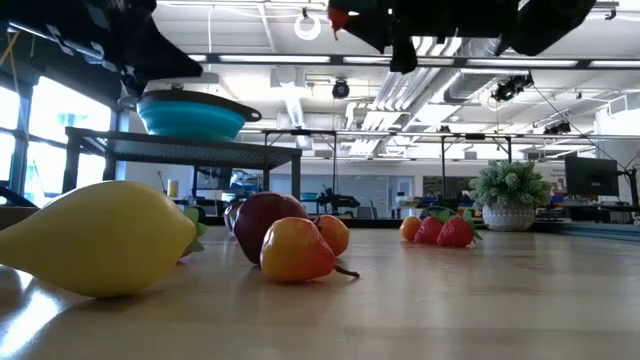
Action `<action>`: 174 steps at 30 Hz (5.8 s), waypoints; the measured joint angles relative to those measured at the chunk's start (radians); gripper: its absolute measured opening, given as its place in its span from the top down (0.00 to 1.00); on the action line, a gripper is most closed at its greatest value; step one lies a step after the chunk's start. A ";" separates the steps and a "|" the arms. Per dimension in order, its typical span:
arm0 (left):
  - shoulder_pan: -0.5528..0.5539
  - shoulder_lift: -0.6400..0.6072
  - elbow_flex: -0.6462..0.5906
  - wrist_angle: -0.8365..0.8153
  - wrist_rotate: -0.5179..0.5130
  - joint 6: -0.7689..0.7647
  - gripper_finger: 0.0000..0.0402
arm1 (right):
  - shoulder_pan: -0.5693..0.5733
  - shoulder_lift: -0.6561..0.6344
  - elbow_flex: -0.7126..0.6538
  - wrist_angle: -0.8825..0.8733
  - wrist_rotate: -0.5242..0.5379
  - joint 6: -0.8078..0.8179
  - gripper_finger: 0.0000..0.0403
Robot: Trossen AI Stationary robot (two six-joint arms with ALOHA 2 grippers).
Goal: Pick & Place Fruit
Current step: Put the orange pear into the blue strainer bowl on the shelf
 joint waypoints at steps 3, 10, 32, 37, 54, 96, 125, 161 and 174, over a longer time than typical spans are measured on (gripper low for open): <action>0.000 0.005 0.000 0.040 0.008 0.024 0.92 | 0.000 0.024 0.024 0.002 -0.003 -0.003 0.67; 0.000 0.005 0.000 0.055 0.018 0.041 0.69 | 0.000 0.046 0.044 0.004 -0.045 -0.023 0.67; 0.000 0.012 0.001 0.207 0.140 0.099 0.44 | 0.044 0.285 0.357 0.000 -0.210 -0.158 0.67; -0.001 0.030 0.002 0.227 0.142 0.127 0.46 | 0.044 0.351 0.431 0.003 -0.238 -0.158 0.67; -0.001 0.184 0.001 0.472 0.149 0.260 0.46 | 0.043 0.391 0.482 -0.063 -0.242 -0.154 0.67; 0.000 0.247 0.001 0.612 0.191 0.259 0.69 | 0.042 0.391 0.482 -0.096 -0.228 -0.154 0.67; 0.000 0.247 0.000 0.607 0.188 0.287 1.00 | 0.042 0.390 0.482 -0.101 -0.229 -0.153 0.67; -0.001 0.247 0.000 0.601 0.192 0.286 1.00 | 0.043 0.313 0.481 -0.220 -0.261 -0.158 0.31; 0.000 0.163 0.001 0.501 0.112 0.306 1.00 | 0.070 0.093 0.482 -0.819 -0.099 -0.168 0.33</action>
